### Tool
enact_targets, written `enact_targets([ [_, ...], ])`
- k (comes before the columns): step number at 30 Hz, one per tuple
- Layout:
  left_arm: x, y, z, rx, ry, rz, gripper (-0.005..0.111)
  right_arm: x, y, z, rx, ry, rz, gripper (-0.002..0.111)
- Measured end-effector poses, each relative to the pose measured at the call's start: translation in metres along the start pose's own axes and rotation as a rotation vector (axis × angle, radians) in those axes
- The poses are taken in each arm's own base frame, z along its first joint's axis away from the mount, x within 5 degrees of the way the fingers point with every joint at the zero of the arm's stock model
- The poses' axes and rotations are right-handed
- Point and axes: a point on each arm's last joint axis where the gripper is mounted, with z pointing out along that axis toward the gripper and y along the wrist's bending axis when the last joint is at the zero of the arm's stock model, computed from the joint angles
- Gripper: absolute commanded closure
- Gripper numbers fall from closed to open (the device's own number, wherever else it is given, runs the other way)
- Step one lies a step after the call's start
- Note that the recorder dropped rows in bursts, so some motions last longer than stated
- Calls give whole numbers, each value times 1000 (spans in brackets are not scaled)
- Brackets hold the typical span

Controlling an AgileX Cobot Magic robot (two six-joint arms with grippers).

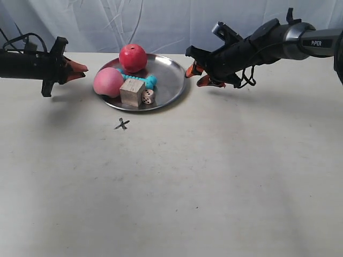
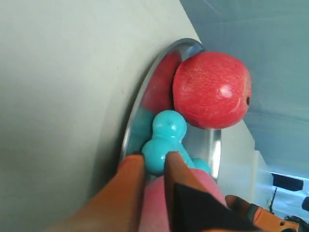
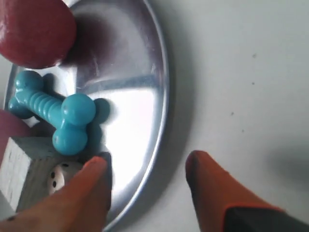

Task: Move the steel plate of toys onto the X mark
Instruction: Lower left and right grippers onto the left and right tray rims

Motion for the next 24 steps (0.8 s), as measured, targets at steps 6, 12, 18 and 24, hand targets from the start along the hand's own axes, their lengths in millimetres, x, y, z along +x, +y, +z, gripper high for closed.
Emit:
enact_targets([
  [6,-2,4,1,-53,-25,63,69,6,-10,21,-40,44,71,61],
  [12,1,11,8,-78,-13,74,68,7,-16,36,-77,60,125,61],
  [18,8,9,24,-58,7,77,68,6,-15,37,-79,53,125,61],
  [24,18,2,40,-10,30,55,75,12,-3,45,-73,39,102,67],
])
